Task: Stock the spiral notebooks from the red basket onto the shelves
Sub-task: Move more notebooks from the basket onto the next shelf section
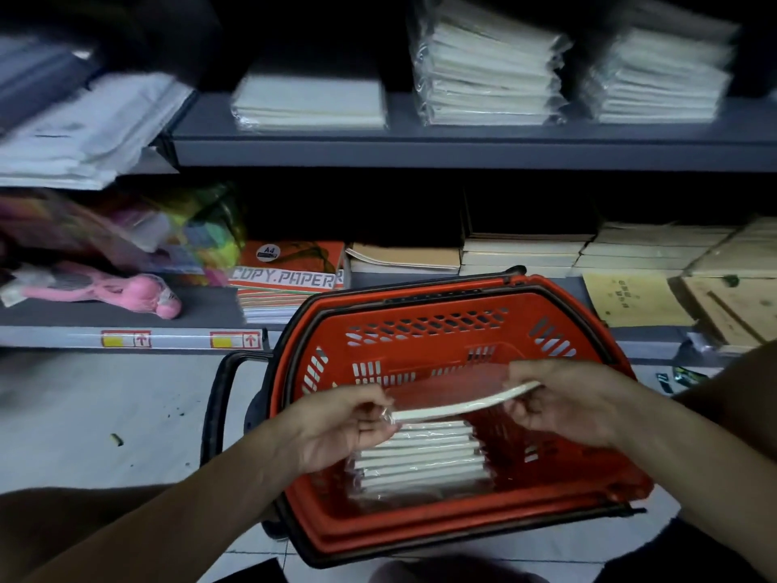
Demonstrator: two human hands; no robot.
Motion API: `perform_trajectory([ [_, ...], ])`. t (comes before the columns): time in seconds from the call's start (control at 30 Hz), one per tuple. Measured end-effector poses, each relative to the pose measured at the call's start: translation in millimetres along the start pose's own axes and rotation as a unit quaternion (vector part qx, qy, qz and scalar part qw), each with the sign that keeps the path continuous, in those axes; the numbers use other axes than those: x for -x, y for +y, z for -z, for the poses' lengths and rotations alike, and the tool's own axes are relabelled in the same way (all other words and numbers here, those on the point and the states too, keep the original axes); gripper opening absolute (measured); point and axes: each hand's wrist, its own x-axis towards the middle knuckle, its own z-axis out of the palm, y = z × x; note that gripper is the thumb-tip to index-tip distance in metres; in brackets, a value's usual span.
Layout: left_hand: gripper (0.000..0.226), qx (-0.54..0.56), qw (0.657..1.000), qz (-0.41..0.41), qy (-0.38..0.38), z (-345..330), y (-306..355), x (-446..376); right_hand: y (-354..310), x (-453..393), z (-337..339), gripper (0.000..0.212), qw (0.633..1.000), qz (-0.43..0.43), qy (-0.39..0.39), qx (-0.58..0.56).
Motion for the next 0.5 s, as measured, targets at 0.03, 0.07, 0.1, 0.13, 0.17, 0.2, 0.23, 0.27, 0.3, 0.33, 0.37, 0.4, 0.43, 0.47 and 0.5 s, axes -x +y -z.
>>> perform_trajectory([
  [0.03, 0.019, -0.006, 1.000, -0.004, -0.025, -1, -1, 4, -2, 12, 2, 0.016, 1.000, 0.004, -0.018, -0.001],
  [0.07, 0.017, -0.007, 0.999, -0.009, -0.047, -2, -1, 6, -4, 24, 5, 0.019, 0.999, 0.010, -0.034, -0.001],
  [0.1, 0.019, -0.004, 0.997, -0.013, -0.073, -3, -2, 10, -6, 36, 8, 0.021, 0.999, 0.018, -0.051, 0.000],
  [0.13, 0.030, 0.001, 0.994, -0.022, -0.105, -3, -1, 13, -7, 49, 11, 0.021, 0.998, 0.025, -0.066, 0.000],
  [0.17, 0.048, 0.001, 0.990, -0.031, -0.139, -3, 1, 17, -9, 61, 13, 0.021, 0.996, 0.030, -0.080, 0.001],
  [0.2, 0.067, -0.008, 0.984, -0.039, -0.176, -4, 3, 21, -10, 72, 15, 0.022, 0.995, 0.035, -0.094, 0.005],
  [0.23, 0.073, -0.019, 0.974, -0.053, -0.219, -6, 6, 28, -11, 82, 17, 0.026, 0.993, 0.041, -0.106, 0.011],
  [0.27, 0.074, -0.031, 0.962, -0.071, -0.260, -10, 10, 35, -13, 91, 18, 0.033, 0.992, 0.053, -0.116, 0.021],
  [0.3, 0.072, -0.044, 0.950, -0.087, -0.297, -13, 14, 43, -16, 98, 19, 0.039, 0.989, 0.070, -0.128, 0.031],
  [0.33, 0.071, -0.053, 0.939, -0.104, -0.325, -14, 18, 49, -19, 103, 18, 0.047, 0.985, 0.094, -0.140, 0.044],
  [0.37, 0.071, -0.063, 0.930, -0.124, -0.339, -15, 23, 55, -23, 106, 16, 0.055, 0.979, 0.123, -0.151, 0.063],
  [0.4, 0.073, -0.069, 0.926, -0.147, -0.340, -14, 27, 59, -27, 107, 13, 0.062, 0.972, 0.153, -0.159, 0.080],
  [0.43, 0.075, -0.073, 0.924, -0.170, -0.335, -12, 32, 62, -31, 106, 10, 0.064, 0.965, 0.183, -0.165, 0.092],
  [0.47, 0.076, -0.072, 0.924, -0.192, -0.324, -10, 38, 64, -35, 104, 5, 0.065, 0.957, 0.214, -0.168, 0.101],
  [0.5, 0.076, -0.067, 0.925, -0.213, -0.308, -8, 43, 65, -39, 102, -1, 0.064, 0.949, 0.244, -0.169, 0.106],
])
